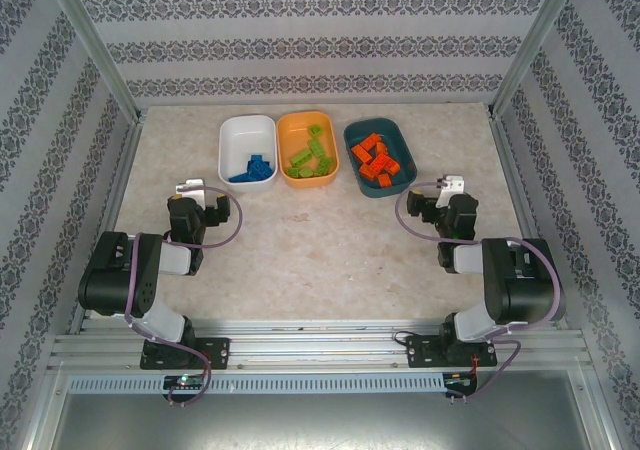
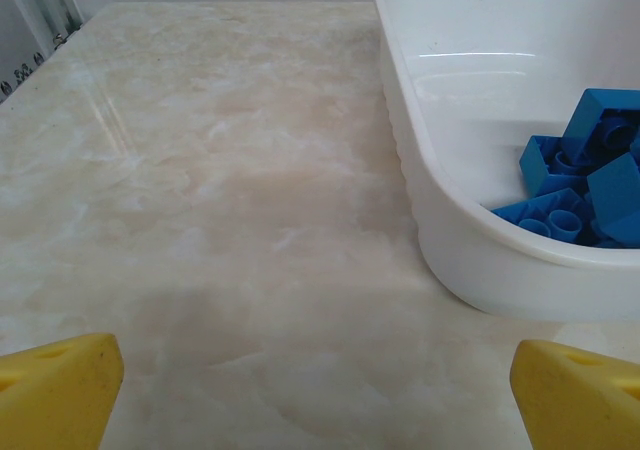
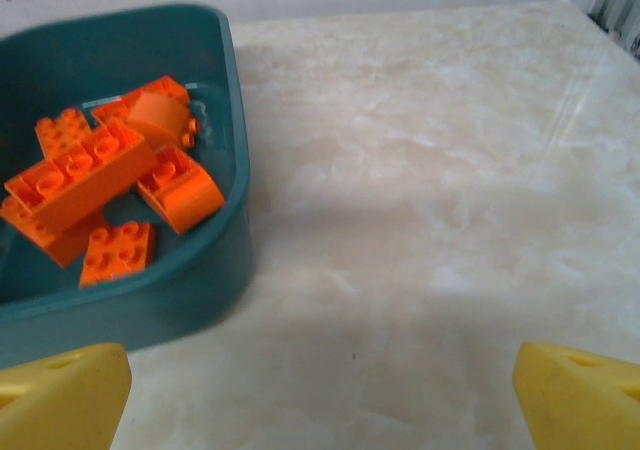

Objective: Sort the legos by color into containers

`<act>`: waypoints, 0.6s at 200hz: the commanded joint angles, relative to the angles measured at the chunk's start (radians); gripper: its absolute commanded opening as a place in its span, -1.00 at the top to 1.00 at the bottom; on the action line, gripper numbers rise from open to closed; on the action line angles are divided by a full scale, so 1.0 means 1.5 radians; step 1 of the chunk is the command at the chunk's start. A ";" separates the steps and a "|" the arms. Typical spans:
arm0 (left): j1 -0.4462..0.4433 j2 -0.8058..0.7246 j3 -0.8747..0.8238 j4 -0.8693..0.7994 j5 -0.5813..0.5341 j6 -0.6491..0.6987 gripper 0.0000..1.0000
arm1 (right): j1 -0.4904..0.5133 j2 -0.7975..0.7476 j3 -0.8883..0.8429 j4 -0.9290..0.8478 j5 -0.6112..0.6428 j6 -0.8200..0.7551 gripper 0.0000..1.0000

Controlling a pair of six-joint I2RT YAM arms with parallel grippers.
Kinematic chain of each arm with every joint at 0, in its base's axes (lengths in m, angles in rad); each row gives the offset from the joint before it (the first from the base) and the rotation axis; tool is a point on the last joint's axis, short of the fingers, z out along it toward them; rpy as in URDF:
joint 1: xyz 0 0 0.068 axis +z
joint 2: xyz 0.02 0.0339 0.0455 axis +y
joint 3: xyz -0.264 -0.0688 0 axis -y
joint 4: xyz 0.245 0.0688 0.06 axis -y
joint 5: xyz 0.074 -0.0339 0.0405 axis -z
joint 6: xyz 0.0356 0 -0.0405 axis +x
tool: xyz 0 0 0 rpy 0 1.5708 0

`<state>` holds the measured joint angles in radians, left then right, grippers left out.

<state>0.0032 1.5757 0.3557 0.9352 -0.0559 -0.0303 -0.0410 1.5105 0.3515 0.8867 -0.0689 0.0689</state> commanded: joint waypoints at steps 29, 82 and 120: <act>0.007 0.005 0.005 0.027 0.005 -0.005 -1.00 | 0.018 0.001 0.025 0.000 0.020 -0.019 -0.96; 0.007 0.006 0.005 0.027 0.005 -0.005 -1.00 | 0.022 -0.001 0.024 -0.003 0.026 -0.023 -0.96; 0.008 0.005 0.005 0.028 0.005 -0.005 -1.00 | 0.038 -0.003 0.025 -0.005 0.052 -0.035 -0.96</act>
<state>0.0032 1.5757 0.3557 0.9352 -0.0559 -0.0303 -0.0082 1.5105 0.3733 0.8791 -0.0319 0.0441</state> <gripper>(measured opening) 0.999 0.980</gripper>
